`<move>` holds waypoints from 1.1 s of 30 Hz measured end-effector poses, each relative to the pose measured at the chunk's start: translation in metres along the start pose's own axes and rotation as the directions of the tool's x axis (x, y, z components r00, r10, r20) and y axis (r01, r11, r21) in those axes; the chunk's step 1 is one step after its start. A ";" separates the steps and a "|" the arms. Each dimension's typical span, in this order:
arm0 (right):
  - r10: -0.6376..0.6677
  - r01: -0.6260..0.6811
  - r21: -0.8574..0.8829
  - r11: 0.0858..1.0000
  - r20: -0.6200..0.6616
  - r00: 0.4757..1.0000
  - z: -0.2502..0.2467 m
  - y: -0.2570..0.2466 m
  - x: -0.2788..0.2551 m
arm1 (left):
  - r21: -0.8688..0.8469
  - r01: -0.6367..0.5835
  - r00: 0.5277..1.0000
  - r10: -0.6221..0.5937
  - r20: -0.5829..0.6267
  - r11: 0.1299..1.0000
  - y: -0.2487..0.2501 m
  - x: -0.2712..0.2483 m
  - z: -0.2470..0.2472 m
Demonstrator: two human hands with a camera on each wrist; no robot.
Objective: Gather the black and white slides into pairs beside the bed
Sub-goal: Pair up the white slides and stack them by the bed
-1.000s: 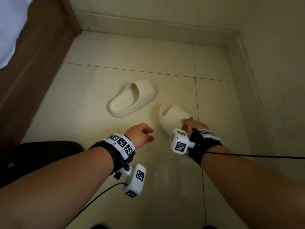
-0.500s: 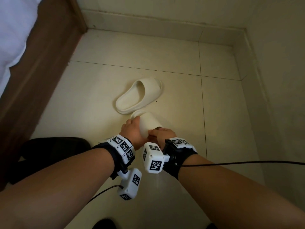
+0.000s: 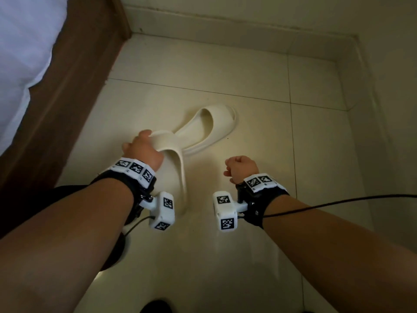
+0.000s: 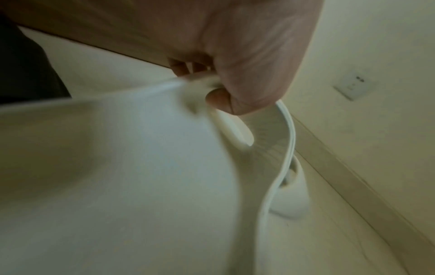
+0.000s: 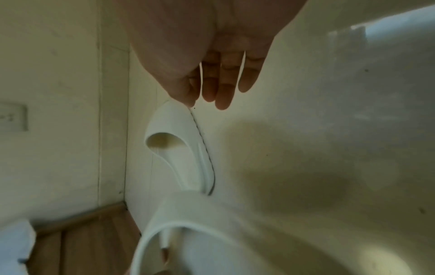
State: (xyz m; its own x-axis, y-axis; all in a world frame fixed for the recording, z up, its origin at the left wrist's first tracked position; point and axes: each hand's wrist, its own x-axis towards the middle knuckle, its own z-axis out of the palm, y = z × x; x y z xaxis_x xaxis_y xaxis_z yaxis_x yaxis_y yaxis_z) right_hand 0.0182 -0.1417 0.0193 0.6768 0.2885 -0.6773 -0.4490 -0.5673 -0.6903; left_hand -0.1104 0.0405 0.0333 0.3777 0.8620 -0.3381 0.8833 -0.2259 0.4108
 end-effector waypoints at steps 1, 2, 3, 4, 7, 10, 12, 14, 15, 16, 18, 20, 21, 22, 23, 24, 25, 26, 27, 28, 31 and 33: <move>-0.037 0.037 -0.057 0.998 0.003 0.999 0.004 0.000 0.003 | -0.019 0.012 0.999 -0.012 -0.037 1.000 -0.006 0.008 -0.004; -0.074 0.075 -0.109 0.991 0.006 0.997 0.009 -0.001 0.005 | -0.036 0.019 0.998 -0.021 -0.066 0.999 -0.011 0.016 -0.006; -0.108 0.109 -0.163 0.981 0.014 0.994 0.014 -0.002 0.008 | -0.053 0.025 0.996 -0.030 -0.087 0.998 -0.016 0.023 -0.008; -0.143 0.146 -0.226 0.963 0.028 0.989 0.020 -0.004 0.010 | -0.067 0.028 0.994 -0.035 -0.103 0.997 -0.019 0.030 -0.010; -0.216 0.257 -0.466 0.847 0.141 0.966 0.036 -0.012 0.019 | -0.084 0.008 0.991 -0.020 -0.133 0.996 -0.020 0.054 -0.017; -0.245 0.346 -0.618 0.706 0.245 0.938 0.047 -0.025 0.026 | -0.087 -0.026 0.989 0.013 -0.150 0.996 -0.018 0.072 -0.022; -0.226 0.349 -0.674 0.652 0.267 0.937 0.053 -0.033 0.033 | -0.066 -0.048 0.989 0.038 -0.141 0.997 -0.020 0.079 -0.021; -0.187 0.330 -0.711 0.622 0.274 0.943 0.057 -0.040 0.042 | -0.013 -0.078 0.990 0.076 -0.118 0.997 -0.023 0.086 -0.017; -0.169 0.321 -0.724 0.610 0.277 0.946 0.059 -0.042 0.047 | 0.012 -0.091 0.990 0.092 -0.105 0.996 -0.025 0.091 -0.013; -0.153 0.314 -0.735 0.601 0.279 0.948 0.060 -0.045 0.052 | 0.032 -0.101 0.990 0.104 -0.093 0.994 -0.027 0.096 -0.008; -0.135 0.303 -0.758 0.578 0.278 0.951 0.062 -0.048 0.060 | 0.061 -0.110 0.991 0.114 -0.073 0.992 -0.029 0.106 0.001; -0.131 0.291 -0.781 0.553 0.263 0.956 0.061 -0.048 0.068 | 0.071 -0.116 0.991 0.120 -0.057 0.991 -0.028 0.113 0.009; -0.133 0.283 -0.793 0.540 0.251 0.959 0.061 -0.048 0.072 | 0.069 -0.125 0.990 0.129 -0.053 0.990 -0.028 0.117 0.013; -0.138 0.273 -0.804 0.527 0.237 0.962 0.061 -0.048 0.076 | 0.066 -0.137 0.989 0.140 -0.051 0.988 -0.027 0.120 0.017; -0.137 0.259 -0.817 0.515 0.220 0.966 0.059 -0.047 0.079 | 0.065 -0.149 0.987 0.152 -0.049 0.987 -0.027 0.122 0.019; -0.128 0.241 -0.834 0.497 0.204 0.971 0.058 -0.047 0.082 | 0.063 -0.157 0.986 0.160 -0.042 0.986 -0.027 0.124 0.022; -0.116 0.226 -0.851 0.474 0.194 0.974 0.056 -0.047 0.085 | 0.061 -0.161 0.986 0.163 -0.027 0.985 -0.028 0.126 0.024; -0.106 0.219 -0.866 0.450 0.192 0.976 0.056 -0.046 0.086 | 0.056 -0.163 0.986 0.163 -0.012 0.985 -0.030 0.127 0.025; -0.101 0.220 -0.874 0.432 0.195 0.975 0.055 -0.046 0.087 | 0.035 -0.159 0.987 0.160 -0.005 0.987 -0.031 0.126 0.027; -0.104 0.224 -0.876 0.426 0.198 0.975 0.054 -0.046 0.088 | 0.001 -0.143 0.989 0.143 -0.023 0.990 -0.032 0.122 0.028; -0.125 0.213 -0.876 0.434 0.175 0.977 0.054 -0.046 0.090 | -0.125 -0.100 0.967 0.067 -0.246 0.987 -0.031 0.098 0.036; -0.127 0.189 -0.874 0.448 0.146 0.981 0.052 -0.045 0.091 | -0.219 -0.194 0.949 0.126 -0.290 0.956 -0.027 0.079 0.043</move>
State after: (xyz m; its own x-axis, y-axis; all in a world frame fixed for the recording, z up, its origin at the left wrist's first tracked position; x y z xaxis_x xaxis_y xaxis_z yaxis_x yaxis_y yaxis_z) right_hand 0.0694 -0.0501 -0.0244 0.6358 0.4682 -0.6137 0.4366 -0.8738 -0.2144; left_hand -0.0925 0.0950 -0.0411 0.3892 0.9209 -0.0229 0.7102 -0.2841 0.6441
